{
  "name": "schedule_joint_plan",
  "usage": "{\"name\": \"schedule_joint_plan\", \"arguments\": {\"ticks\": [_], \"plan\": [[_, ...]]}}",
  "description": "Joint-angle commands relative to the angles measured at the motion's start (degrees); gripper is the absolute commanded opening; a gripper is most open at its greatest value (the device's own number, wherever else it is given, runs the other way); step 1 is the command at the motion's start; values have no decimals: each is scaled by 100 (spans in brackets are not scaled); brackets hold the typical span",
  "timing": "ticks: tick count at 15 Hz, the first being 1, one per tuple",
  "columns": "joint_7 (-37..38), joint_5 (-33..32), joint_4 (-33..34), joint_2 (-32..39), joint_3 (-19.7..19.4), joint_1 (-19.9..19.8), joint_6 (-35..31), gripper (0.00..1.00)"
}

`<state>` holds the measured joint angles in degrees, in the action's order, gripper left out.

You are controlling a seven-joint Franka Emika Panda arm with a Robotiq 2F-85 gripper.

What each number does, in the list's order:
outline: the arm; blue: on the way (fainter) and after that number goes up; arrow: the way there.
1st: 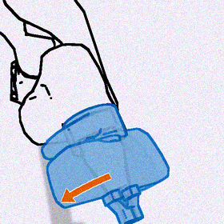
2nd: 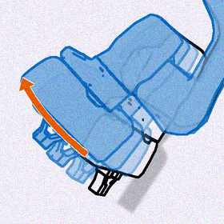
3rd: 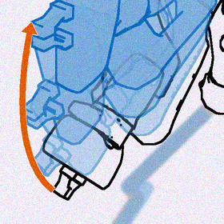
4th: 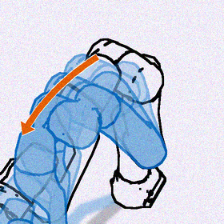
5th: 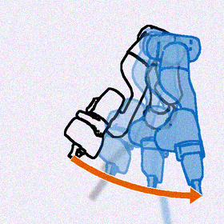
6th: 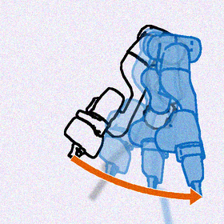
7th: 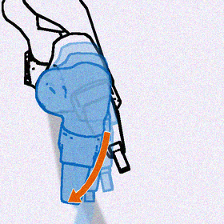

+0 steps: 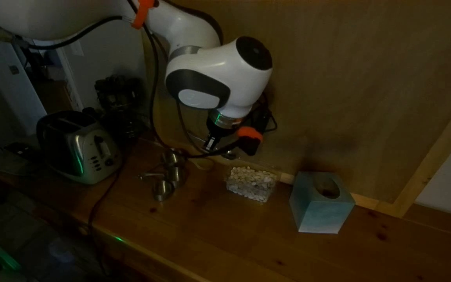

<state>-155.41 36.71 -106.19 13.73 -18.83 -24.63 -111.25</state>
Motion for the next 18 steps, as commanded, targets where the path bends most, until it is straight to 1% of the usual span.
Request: {"name": "schedule_joint_plan", "arguments": {"ticks": [1, 10, 18], "plan": [[-236, 383, 573, 471, 158, -306, 333, 2], [73, 840, 1137, 1154, 356, -655, 399, 2], [98, 1229, 1485, 1647, 514, -1061, 567, 2]]}}
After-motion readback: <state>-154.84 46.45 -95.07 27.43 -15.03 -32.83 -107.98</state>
